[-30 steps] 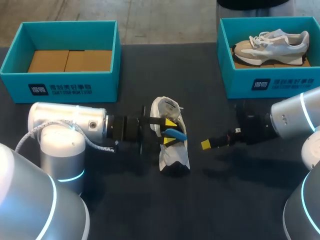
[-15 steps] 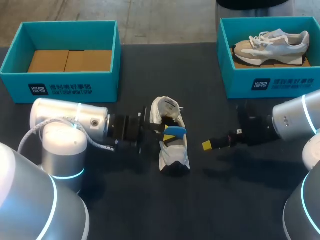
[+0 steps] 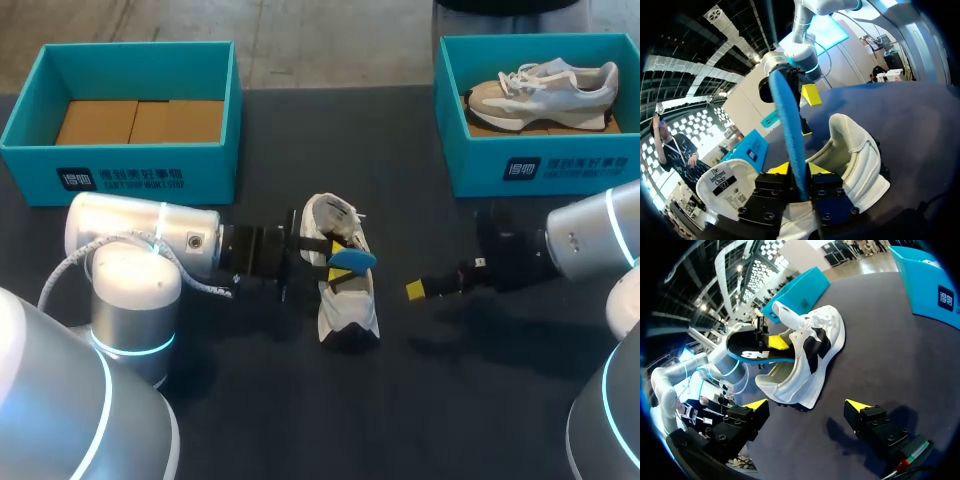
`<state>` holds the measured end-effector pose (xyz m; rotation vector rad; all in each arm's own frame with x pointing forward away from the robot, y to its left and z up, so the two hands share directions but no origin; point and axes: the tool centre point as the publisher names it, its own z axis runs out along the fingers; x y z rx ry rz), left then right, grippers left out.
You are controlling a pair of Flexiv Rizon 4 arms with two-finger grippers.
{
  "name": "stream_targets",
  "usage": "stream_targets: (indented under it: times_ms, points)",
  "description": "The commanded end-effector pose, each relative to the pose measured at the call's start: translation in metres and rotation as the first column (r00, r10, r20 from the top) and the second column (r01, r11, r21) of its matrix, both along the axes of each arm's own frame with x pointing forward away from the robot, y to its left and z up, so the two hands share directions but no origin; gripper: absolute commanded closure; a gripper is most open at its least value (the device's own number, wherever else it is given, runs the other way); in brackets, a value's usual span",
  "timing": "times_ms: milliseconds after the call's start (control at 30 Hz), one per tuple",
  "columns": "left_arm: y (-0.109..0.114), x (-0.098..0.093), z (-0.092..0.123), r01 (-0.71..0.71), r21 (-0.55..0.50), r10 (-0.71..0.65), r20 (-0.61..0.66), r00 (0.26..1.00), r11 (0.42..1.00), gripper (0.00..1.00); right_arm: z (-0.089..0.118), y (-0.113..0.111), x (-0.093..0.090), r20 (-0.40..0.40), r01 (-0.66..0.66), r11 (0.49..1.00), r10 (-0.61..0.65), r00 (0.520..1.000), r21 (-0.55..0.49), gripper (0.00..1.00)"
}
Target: Take the shoe out of the shoebox, open the shoe tongue, remove and reinsert the insole, then place the shoe into the shoebox
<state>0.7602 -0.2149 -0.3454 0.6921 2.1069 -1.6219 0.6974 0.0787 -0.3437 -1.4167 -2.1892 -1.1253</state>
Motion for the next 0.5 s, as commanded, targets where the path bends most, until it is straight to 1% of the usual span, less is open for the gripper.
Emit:
stream_targets:
  times_ms: [33,67,200,233,433,467,500]
  points:
    - [0.002,-0.002,0.008,0.001,-0.011,-0.001,0.008,1.000,1.000,0.38,0.002,-0.002,0.000,0.002,-0.001,1.000,0.001,1.000,-0.001,0.00]
    - [0.002,-0.003,0.011,0.004,-0.018,-0.004,0.010,1.000,1.000,0.40,0.002,-0.002,0.000,0.003,-0.001,1.000,0.001,1.000,-0.001,0.00]
    - [0.002,-0.011,0.022,0.021,-0.037,-0.020,0.024,1.000,0.999,0.50,0.002,-0.003,0.002,0.006,-0.003,1.000,0.003,1.000,-0.002,0.00]
    - [0.001,-0.013,0.024,0.027,-0.038,-0.026,0.024,0.999,0.999,0.51,0.002,-0.003,0.002,0.007,-0.003,1.000,0.003,1.000,-0.002,0.00]
    - [0.001,-0.023,0.026,0.047,-0.039,-0.046,0.021,0.999,0.998,0.60,0.002,-0.005,0.002,0.007,-0.001,1.000,0.001,1.000,0.000,0.00]
    - [0.001,-0.024,0.025,0.051,-0.035,-0.050,0.018,0.999,0.998,0.65,0.001,-0.005,0.002,0.007,0.000,1.000,0.000,1.000,0.001,0.00]
    - [0.000,-0.024,0.024,0.053,-0.032,-0.052,0.016,0.998,0.998,0.76,0.001,-0.006,0.002,0.007,0.001,1.000,-0.001,1.000,0.001,0.00]
